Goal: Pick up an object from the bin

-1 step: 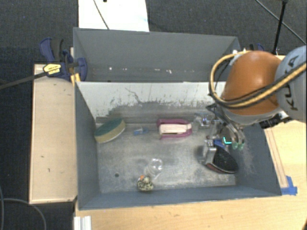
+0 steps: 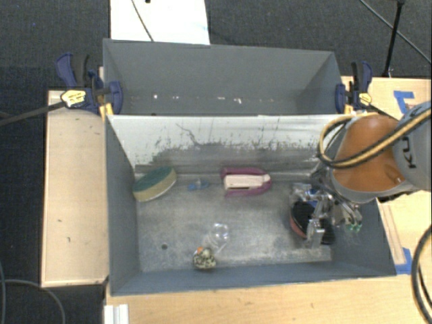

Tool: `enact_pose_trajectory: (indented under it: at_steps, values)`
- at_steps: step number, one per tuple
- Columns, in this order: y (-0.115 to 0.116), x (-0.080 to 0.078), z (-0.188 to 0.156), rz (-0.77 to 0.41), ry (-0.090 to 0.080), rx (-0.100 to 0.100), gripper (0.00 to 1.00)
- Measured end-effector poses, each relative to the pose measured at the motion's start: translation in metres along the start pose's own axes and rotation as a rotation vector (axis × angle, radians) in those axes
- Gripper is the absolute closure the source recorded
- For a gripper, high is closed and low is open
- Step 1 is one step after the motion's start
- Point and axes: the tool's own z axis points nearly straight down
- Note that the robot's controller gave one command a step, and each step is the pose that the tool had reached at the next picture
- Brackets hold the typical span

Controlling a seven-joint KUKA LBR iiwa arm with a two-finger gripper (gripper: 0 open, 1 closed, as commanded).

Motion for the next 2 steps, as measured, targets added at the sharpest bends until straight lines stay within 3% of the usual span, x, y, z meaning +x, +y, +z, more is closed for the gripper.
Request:
enact_pose_trajectory:
  at_steps: [1, 2]
  values:
    - [-0.0462, 0.0341, -0.0345, 0.171, -0.002, -0.001, 0.00]
    - [-0.0455, 0.0419, -0.0337, 0.397, 0.001, -0.003, 0.00]
